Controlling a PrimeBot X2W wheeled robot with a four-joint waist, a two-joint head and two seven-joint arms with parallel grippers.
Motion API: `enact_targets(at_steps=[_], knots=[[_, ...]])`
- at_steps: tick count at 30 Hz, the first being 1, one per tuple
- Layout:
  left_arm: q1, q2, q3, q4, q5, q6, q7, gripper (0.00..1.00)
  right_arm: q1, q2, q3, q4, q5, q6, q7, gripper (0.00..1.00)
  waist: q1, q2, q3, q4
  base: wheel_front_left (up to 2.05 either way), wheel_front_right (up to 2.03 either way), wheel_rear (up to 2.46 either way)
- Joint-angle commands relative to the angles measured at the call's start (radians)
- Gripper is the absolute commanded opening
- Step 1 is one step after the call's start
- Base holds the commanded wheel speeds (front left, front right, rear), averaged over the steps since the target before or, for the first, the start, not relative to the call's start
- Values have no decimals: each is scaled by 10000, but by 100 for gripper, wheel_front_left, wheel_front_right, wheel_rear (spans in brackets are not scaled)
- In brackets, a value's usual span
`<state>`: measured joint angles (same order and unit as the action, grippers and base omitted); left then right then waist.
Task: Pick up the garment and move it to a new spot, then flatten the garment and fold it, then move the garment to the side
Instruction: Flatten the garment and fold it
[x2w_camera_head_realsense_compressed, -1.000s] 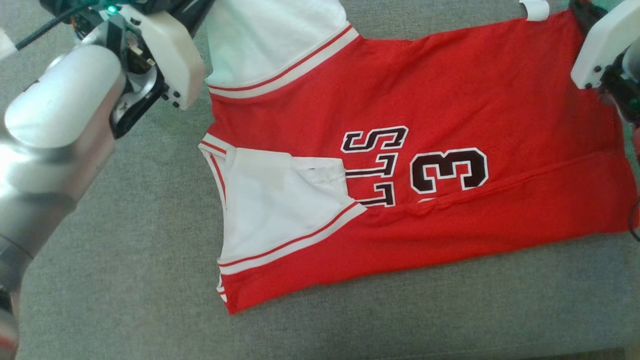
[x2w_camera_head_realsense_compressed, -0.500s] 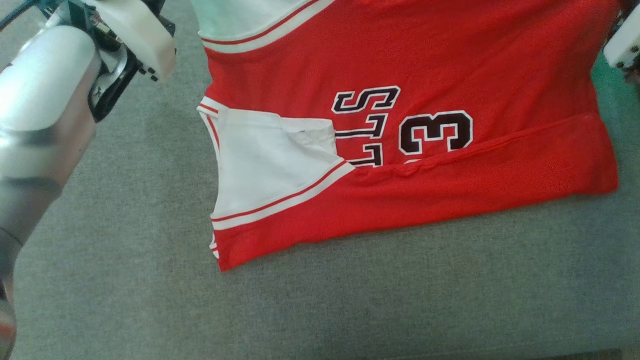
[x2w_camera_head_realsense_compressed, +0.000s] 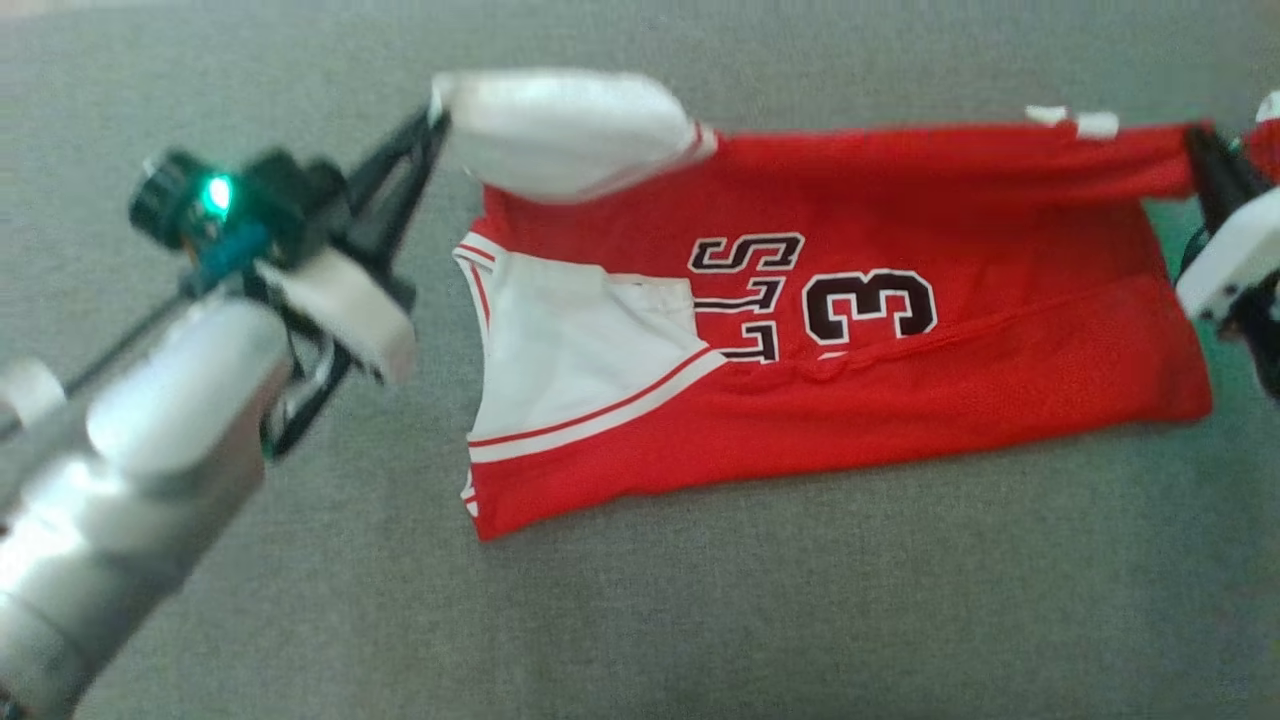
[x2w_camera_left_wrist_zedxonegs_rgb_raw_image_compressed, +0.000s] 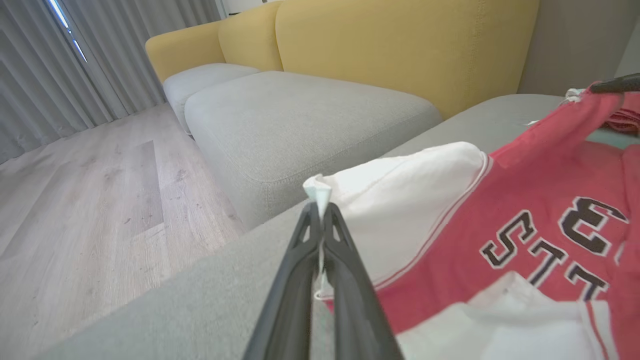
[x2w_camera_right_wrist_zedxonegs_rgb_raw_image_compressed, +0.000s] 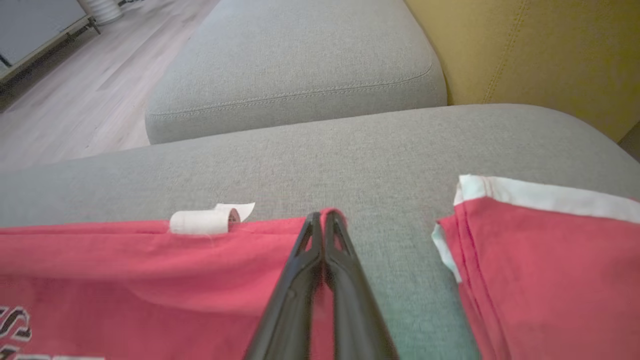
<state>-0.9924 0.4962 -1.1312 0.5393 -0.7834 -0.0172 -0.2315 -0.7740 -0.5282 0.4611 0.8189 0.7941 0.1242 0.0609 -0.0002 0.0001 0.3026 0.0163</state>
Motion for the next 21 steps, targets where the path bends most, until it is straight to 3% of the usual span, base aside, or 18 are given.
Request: enact_targets(at_steps=[1,14,21], knots=[[153,554,317,-502,-94,237,-121,0,475,-357,195,-367,123,65,-144,0,2,-1,-358,128,0,0,0],[2887,1306,-319,-2830,-352,1327,-102,0,2448,-720,158,-856,415,65,-399,0,2,-1,-1100,306,0,0,0],[3756,1122,-652,-3021,-596,1427,-91,0,3130,-510,-27,-808,340,65,-377,0,2,-1,-1171,327,0,0,0]])
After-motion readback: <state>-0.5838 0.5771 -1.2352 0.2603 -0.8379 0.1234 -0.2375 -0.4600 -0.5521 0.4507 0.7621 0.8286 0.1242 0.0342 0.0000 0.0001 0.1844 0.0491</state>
